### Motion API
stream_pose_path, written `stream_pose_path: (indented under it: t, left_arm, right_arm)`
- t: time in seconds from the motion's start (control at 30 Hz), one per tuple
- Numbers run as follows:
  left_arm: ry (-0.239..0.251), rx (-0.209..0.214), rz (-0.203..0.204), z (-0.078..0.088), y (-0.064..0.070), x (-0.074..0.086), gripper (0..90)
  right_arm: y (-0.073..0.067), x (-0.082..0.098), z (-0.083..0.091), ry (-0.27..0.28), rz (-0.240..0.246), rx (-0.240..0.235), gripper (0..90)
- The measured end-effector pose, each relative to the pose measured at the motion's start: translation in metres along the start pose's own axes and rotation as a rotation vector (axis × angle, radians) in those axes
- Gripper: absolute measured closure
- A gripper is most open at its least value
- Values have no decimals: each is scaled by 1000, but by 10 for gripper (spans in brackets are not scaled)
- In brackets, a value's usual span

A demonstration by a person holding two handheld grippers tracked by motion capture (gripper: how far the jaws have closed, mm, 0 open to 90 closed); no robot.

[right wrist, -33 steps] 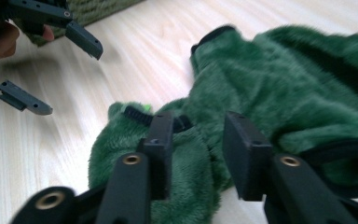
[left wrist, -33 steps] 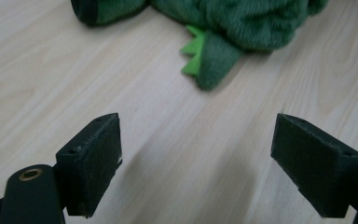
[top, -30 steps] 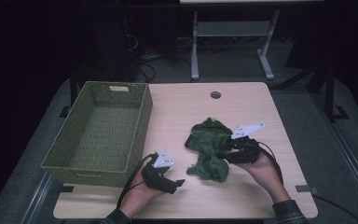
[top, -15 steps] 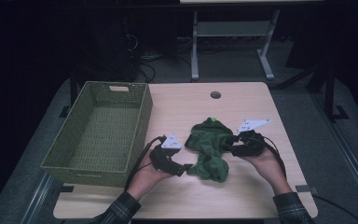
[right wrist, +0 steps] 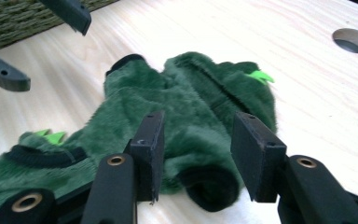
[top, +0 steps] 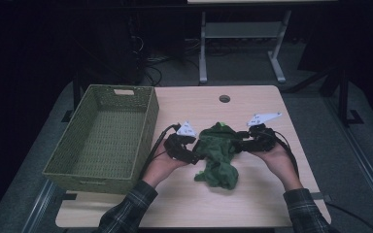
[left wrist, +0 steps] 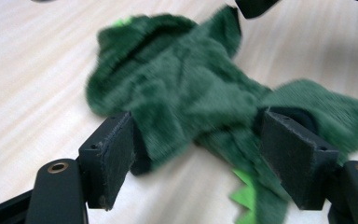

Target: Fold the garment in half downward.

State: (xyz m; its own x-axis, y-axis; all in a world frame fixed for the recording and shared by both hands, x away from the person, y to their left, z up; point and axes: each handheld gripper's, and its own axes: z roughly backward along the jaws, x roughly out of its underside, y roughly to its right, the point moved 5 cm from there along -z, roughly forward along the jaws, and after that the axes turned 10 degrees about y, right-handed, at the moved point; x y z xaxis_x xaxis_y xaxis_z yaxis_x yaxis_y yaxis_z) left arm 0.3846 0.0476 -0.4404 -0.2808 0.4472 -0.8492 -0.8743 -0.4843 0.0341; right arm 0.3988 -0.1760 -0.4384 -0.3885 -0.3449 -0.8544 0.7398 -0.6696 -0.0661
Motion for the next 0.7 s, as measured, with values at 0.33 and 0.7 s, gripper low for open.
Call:
stream_pose_path:
  t: [0.33, 0.7]
  left_arm:
    - [28, -37, -16, -20, -32, -23, 373]
    - [-47, -54, 2, -68, -66, -15, 412]
  right_arm:
    - [25, -4, -9, -23, -32, 29, 549]
    - [48, 12, -39, -44, -79, 45, 552]
